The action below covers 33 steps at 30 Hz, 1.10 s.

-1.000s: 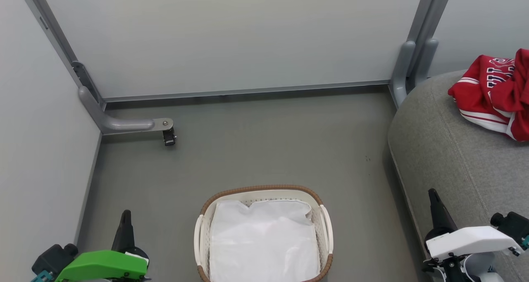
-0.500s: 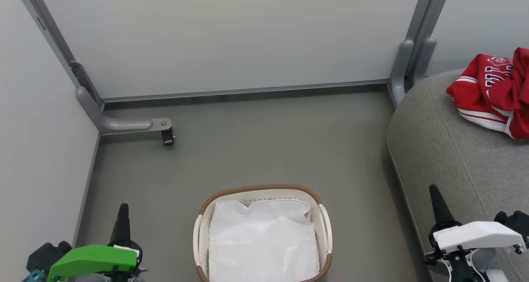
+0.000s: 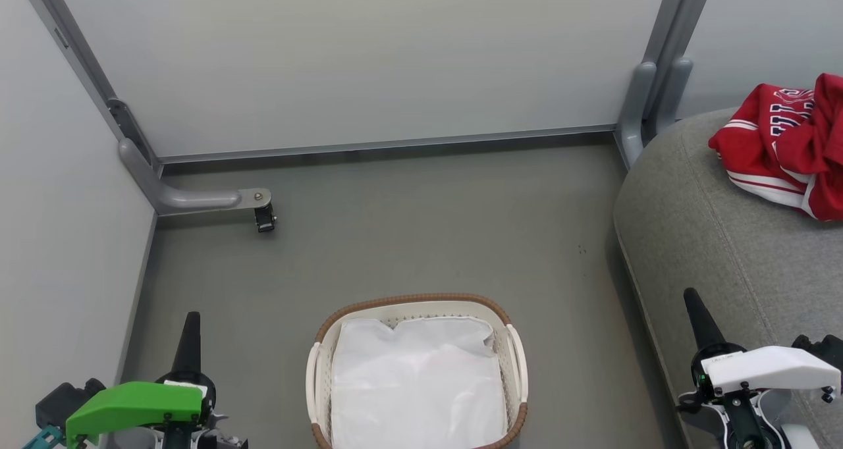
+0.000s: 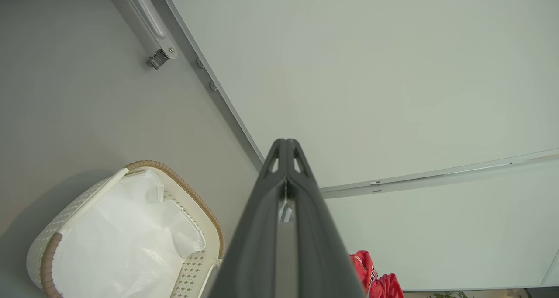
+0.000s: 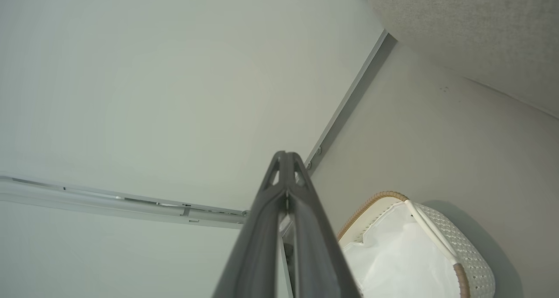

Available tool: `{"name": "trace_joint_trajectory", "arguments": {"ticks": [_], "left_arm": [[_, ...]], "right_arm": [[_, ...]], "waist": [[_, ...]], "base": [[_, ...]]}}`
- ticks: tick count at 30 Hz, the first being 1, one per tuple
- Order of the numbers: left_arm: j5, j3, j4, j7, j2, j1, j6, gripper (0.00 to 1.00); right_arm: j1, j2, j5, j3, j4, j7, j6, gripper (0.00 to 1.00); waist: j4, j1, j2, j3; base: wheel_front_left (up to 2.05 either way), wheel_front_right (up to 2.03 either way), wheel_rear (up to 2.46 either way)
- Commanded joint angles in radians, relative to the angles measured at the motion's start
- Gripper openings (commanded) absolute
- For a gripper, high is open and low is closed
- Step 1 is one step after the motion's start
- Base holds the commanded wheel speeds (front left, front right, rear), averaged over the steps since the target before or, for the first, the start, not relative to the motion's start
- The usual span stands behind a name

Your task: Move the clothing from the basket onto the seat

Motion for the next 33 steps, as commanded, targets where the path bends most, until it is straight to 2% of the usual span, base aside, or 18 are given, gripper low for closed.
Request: {"name": "trace_joint_trajectory", "arguments": {"ticks": [1,33], "left_arm": [[-0.021,0.008,-0.009,0.006,0.002,-0.027,-0.004,0.0],[-0.243,0.055,-0.025,0.074,-0.005,-0.054,-0.022,0.0]], "right_arm": [[-0.017,-0.006,0.024,-0.004,-0.005,0.006,-0.001,0.0],[-0.039,-0.008,0.279,-0.024,-0.001,0.074,-0.001,0.0]], "waist": [[0.0,0.0,0.0,0.0],[-0.012,0.0,0.0,0.004]], "base": [[0.0,0.0,0.0],[0.0,0.0,0.0]]}}
